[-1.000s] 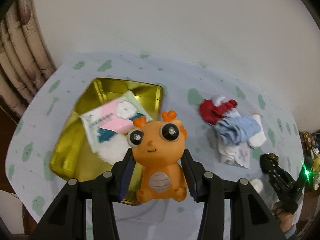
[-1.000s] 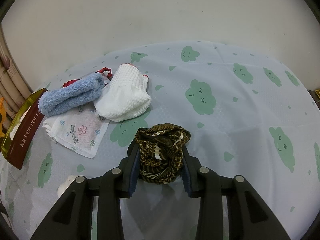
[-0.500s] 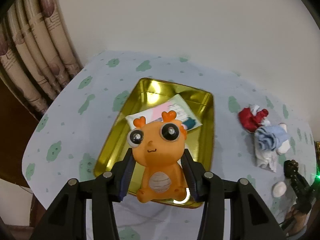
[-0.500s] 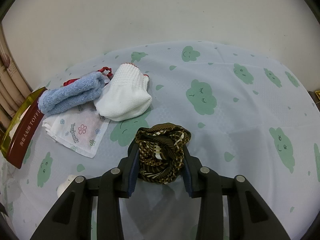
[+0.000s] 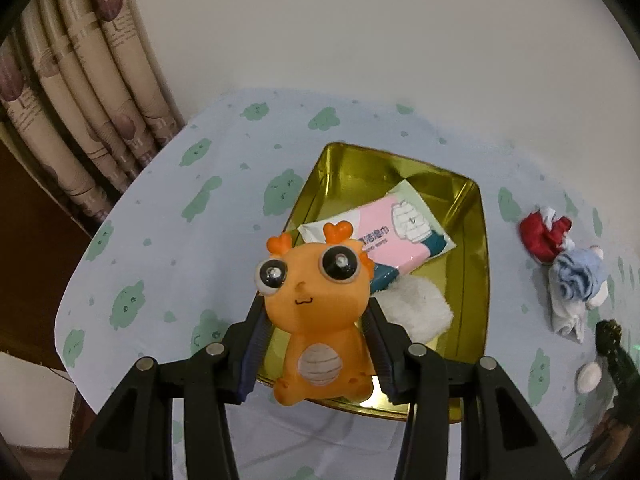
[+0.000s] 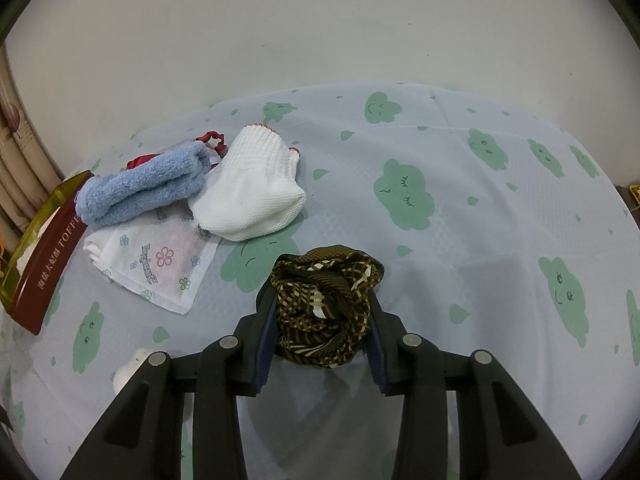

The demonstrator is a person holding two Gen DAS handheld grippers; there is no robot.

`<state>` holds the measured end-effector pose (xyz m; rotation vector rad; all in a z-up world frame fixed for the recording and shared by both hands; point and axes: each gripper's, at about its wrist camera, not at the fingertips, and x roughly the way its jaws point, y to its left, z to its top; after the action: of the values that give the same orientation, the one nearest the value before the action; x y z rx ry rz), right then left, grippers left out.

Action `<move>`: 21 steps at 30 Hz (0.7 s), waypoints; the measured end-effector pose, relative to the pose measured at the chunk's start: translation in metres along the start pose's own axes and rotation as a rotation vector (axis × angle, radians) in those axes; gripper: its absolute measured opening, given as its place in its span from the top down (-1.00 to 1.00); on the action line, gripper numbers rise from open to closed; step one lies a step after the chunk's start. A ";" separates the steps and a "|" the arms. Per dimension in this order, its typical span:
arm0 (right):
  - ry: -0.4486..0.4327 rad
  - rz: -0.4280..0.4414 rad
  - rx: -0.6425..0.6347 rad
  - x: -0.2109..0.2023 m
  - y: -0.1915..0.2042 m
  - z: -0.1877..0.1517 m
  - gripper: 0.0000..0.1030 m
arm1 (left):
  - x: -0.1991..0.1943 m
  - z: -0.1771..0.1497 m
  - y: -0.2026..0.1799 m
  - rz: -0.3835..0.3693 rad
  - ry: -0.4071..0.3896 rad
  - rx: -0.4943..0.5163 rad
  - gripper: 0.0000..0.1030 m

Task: Organize soft objects
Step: 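Lift the orange toy toward the tin while right tool holds the dark cloth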

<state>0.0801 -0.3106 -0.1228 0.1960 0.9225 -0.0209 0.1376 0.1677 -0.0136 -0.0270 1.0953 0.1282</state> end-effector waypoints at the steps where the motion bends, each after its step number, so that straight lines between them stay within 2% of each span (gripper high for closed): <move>1: 0.000 0.000 -0.001 0.000 0.001 0.000 0.27 | 0.005 -0.001 -0.001 -0.002 0.010 0.016 0.08; 14: 0.002 -0.004 -0.007 0.000 0.002 0.000 0.25 | 0.043 -0.006 0.001 0.073 0.081 0.052 0.02; 21: 0.003 -0.005 -0.011 0.000 0.002 0.000 0.24 | 0.051 -0.009 0.003 0.069 0.112 0.050 -0.01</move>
<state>0.0806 -0.3083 -0.1224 0.1832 0.9258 -0.0203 0.1525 0.1742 -0.0630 0.0494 1.2111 0.1626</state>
